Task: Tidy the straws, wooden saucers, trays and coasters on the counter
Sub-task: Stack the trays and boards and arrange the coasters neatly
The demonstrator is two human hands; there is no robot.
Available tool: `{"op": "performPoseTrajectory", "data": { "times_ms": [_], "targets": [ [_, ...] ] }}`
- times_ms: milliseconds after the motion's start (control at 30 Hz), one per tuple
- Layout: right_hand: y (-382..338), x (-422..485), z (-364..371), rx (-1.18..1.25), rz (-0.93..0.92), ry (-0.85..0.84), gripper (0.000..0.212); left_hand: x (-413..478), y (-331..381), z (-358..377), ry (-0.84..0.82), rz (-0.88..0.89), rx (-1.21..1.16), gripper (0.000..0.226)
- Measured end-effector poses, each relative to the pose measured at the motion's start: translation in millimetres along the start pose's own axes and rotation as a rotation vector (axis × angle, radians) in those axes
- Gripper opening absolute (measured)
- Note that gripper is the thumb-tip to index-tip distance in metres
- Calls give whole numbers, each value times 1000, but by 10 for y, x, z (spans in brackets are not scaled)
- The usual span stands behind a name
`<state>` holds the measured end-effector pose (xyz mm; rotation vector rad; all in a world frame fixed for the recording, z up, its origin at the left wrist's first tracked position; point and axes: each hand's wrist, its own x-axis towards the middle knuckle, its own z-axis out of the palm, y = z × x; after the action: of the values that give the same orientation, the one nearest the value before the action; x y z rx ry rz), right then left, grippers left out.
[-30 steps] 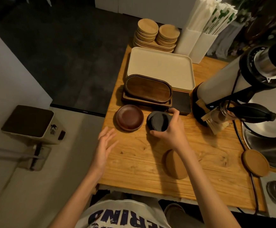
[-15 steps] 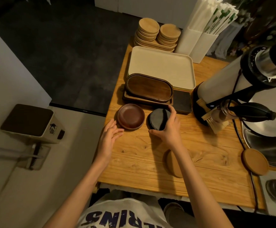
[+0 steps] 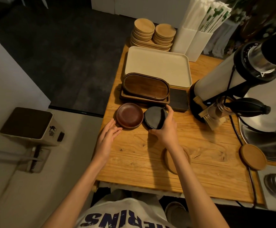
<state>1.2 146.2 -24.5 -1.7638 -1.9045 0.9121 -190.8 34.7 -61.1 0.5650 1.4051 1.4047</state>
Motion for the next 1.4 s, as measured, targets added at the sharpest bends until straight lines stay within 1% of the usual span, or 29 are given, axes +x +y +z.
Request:
{"op": "performPoseTrajectory", "data": {
  "times_ms": [67, 100, 200, 300, 400, 500, 600, 700, 800, 867, 967, 1067, 1200, 1400],
  "targets": [
    [6, -26, 23, 6, -15, 31, 116, -8, 15, 1, 4, 1, -8, 62],
    [8, -30, 28, 7, -24, 41, 115, -4, 19, -1, 6, 3, -9, 62],
    [31, -47, -3, 5, -46, 18, 115, 0, -2, -13, 4, 20, -7, 50],
    [109, -131, -88, 2, -75, -37, 113, -8, -9, -11, 7, 33, -17, 44],
    [252, -350, -194, -31, -57, -36, 102, -14, 5, -4, 33, 51, -52, 35],
    [427, -642, -324, -76, -2, 9, 90, -23, 11, 18, 33, 72, -64, 29],
    [588, -954, -444, -98, 17, 19, 85, -27, -5, 21, 40, 103, -64, 26],
    [701, -1226, -507, -120, 10, -13, 88, -10, -48, 9, 46, 113, -50, 25],
    [760, -1379, -496, -126, -19, -36, 99, 6, -91, -5, 63, 106, -42, 23],
    [781, -1402, -469, -140, -7, -28, 103, -2, -97, -8, 68, 110, -32, 23],
    [765, -1354, -405, -169, -5, 12, 100, -25, -86, -2, 66, 129, 7, 23],
    [723, -1292, -342, -146, 10, 63, 96, -41, -83, 13, 74, 140, 55, 23],
    [735, -1269, -292, -152, 26, 115, 97, -57, -90, 28, 85, 133, 117, 24],
    [762, -1264, -312, -100, 18, 129, 97, -104, -58, 82, 100, 138, 189, 22]
  ]
}}
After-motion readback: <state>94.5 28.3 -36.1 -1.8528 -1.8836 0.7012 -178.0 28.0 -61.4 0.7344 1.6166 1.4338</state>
